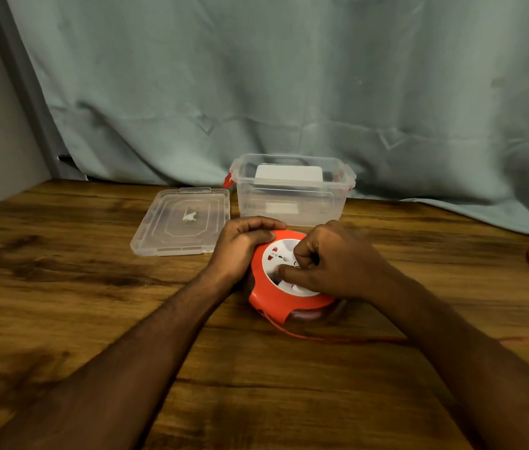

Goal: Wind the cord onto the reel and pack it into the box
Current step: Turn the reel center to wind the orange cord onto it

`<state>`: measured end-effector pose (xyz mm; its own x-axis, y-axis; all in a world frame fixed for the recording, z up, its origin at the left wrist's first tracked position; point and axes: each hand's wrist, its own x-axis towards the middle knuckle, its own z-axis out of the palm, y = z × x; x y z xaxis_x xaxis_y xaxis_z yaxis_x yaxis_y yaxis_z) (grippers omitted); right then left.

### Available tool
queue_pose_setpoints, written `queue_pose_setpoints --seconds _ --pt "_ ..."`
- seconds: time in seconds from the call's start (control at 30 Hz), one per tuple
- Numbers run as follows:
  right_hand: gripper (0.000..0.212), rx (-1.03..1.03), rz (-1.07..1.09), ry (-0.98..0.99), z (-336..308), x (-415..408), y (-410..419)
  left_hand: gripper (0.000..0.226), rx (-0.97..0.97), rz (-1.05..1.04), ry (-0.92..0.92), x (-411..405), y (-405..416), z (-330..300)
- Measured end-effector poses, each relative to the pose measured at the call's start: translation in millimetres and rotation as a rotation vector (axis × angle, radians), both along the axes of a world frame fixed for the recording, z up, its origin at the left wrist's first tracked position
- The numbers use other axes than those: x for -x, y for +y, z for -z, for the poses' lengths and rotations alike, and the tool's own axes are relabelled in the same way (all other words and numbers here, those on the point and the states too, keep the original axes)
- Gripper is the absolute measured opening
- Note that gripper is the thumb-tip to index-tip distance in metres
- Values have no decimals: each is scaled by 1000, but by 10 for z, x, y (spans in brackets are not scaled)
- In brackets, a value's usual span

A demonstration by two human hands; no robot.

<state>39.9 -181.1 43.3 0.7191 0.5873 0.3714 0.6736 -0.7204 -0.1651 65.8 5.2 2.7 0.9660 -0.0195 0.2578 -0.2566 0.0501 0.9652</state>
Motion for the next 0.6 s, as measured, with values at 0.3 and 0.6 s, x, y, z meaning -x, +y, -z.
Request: queue_pose_setpoints --seconds 0.3,0.6 --pt "56 49 -77 120 -127 -147 -241 28 -55 -72 -46 4 27 25" --pt "81 27 -125 253 -109 -173 -240 33 -59 -66 -54 15 26 4"
